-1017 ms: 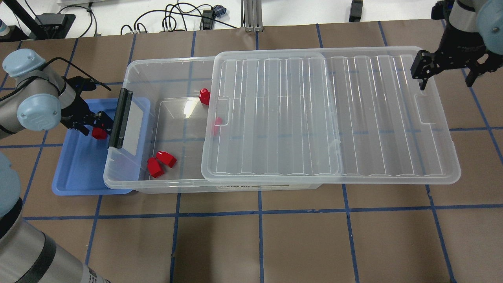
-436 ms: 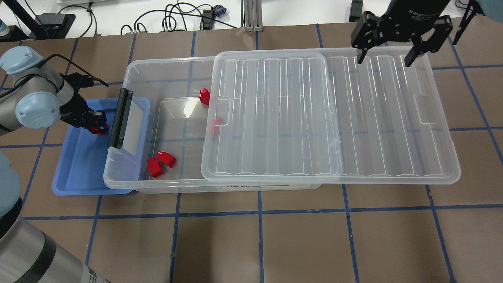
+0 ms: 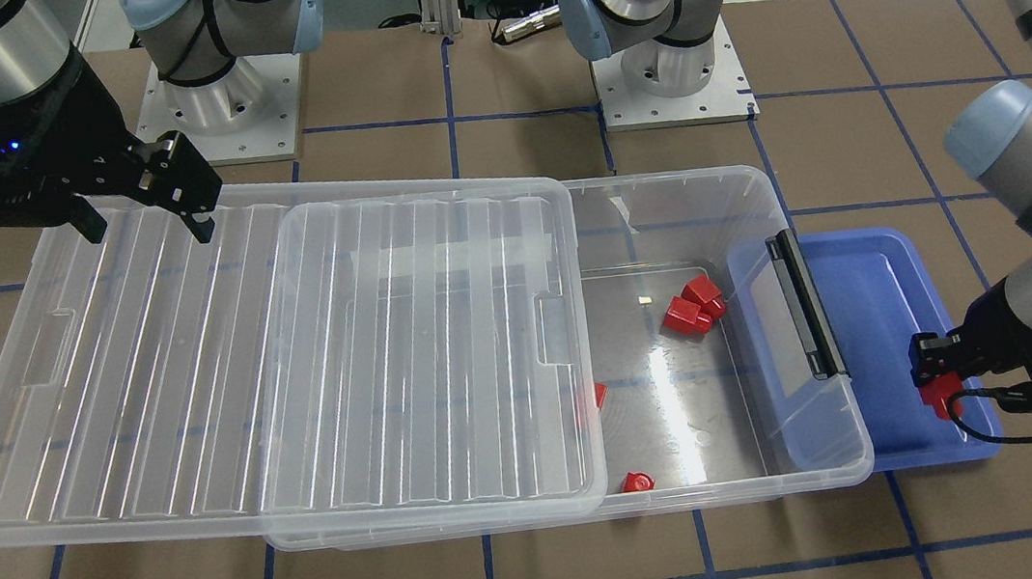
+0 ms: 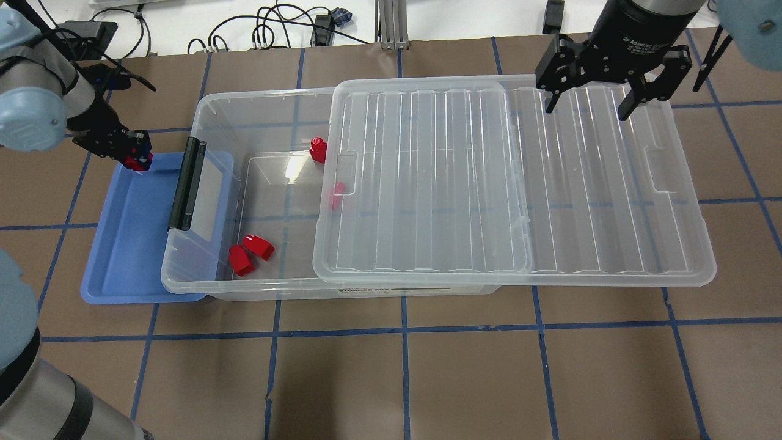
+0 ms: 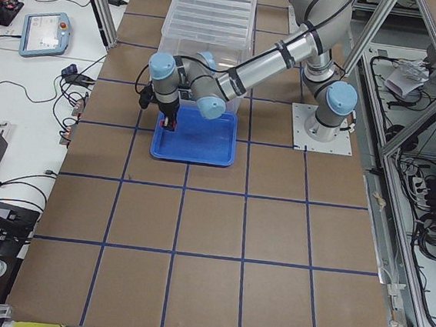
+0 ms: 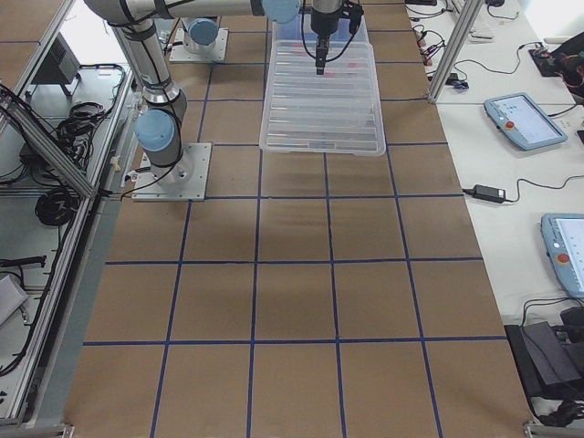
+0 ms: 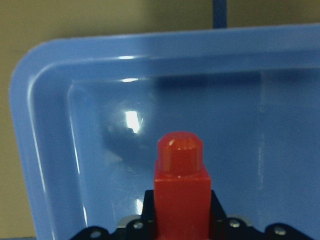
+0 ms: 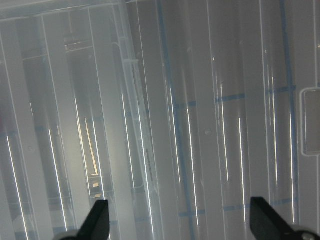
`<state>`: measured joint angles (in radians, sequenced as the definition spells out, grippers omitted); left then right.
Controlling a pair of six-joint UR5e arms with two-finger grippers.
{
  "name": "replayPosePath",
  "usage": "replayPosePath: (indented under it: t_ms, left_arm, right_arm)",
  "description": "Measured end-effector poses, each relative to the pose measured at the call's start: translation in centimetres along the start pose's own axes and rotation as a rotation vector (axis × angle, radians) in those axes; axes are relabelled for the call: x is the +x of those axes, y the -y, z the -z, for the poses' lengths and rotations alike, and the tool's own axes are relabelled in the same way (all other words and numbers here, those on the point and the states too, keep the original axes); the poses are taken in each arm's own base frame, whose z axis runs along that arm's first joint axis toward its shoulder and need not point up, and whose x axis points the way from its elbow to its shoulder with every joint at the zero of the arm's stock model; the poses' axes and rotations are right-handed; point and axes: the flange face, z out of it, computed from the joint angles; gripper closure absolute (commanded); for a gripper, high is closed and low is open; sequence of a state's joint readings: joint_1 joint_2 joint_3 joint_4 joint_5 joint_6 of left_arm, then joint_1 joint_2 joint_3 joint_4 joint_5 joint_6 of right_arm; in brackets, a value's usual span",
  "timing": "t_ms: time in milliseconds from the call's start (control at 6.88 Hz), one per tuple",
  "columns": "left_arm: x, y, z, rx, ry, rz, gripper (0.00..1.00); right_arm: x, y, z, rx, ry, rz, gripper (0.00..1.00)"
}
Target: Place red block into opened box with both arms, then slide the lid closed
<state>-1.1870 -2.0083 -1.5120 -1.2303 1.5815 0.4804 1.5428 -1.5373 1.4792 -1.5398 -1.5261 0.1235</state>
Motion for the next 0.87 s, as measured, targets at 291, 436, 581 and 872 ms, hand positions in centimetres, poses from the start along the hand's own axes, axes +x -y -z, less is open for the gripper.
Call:
replayPosePath:
  t_ms: [291,436,581,872]
  left_arm:
    - [7.8,0.9,7.5,-0.019,-0.008,0.015,1.0]
    - [12.2,0.4,9.8,-0.018,-0.007,0.039,1.0]
    - [16.5,-0.5,10.4,-0.025,-0.007,0.055,1.0]
    - [21.7,-2.1,7.4,-0.06,-0.008,0.091,1.0]
  right_arm:
    - [0.0,-0.1,0.1,0.001,-0.001,-0.001,0.0]
    - [0.0,-0.1,0.1,0.001,-0.004,-0.001,0.0]
    - [0.1,-0.1,0.2,0.002,-0.007,-0.002,0.0]
    - [0.1,-0.1,-0.1,-0.001,-0.015,-0.001,0.0]
